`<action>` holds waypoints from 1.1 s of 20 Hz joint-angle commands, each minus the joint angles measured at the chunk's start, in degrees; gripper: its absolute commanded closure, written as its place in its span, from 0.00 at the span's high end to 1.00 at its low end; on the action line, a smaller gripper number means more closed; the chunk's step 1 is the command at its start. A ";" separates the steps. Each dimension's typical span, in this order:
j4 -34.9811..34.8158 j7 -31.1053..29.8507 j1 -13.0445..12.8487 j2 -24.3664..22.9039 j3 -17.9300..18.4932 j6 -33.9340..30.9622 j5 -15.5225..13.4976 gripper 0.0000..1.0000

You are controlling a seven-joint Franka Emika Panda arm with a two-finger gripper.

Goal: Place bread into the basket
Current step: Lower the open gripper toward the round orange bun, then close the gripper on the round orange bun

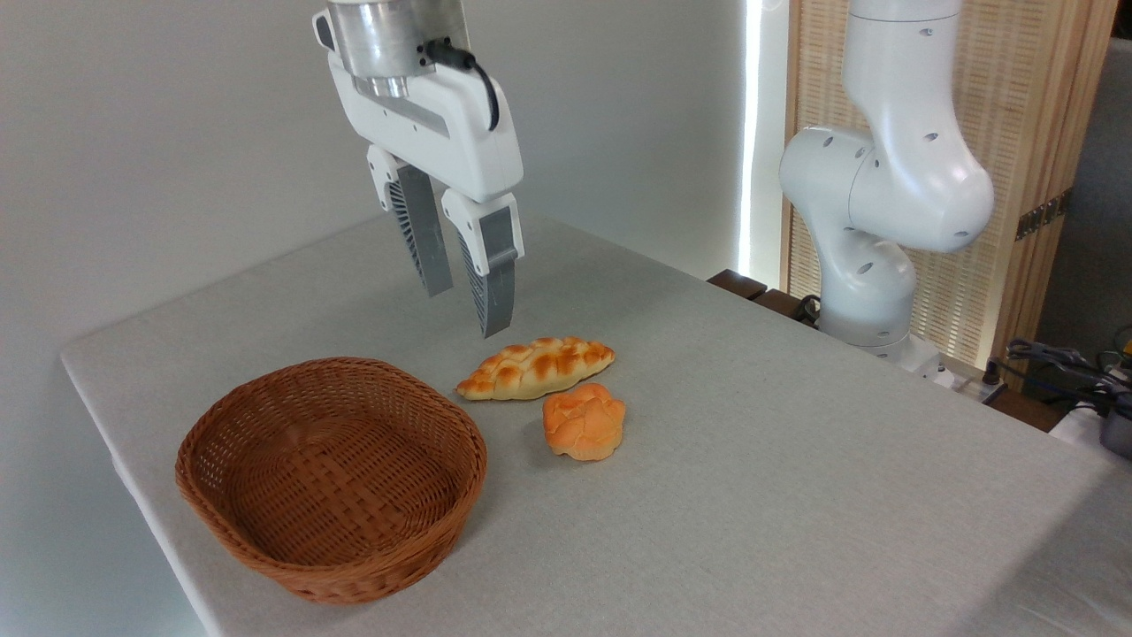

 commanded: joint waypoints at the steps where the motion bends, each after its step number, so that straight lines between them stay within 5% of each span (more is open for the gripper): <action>1: -9.45 0.04 -0.13 -5.09 -3.58 3.50 -0.48 1.00; 9: -29.68 1.62 -0.40 -11.52 -3.77 14.14 3.73 1.00; 11: -31.36 1.62 -0.31 -11.34 -3.77 15.90 4.08 1.00; 14: -34.70 1.71 -0.31 -11.08 -3.77 20.56 8.47 1.00; 20: -39.10 1.44 -0.40 -10.11 -3.86 23.64 8.48 1.00; 21: -39.19 1.62 -0.40 -9.76 -3.86 23.91 8.39 0.92; 22: -39.19 1.70 -0.40 -9.76 -3.77 24.17 8.39 0.72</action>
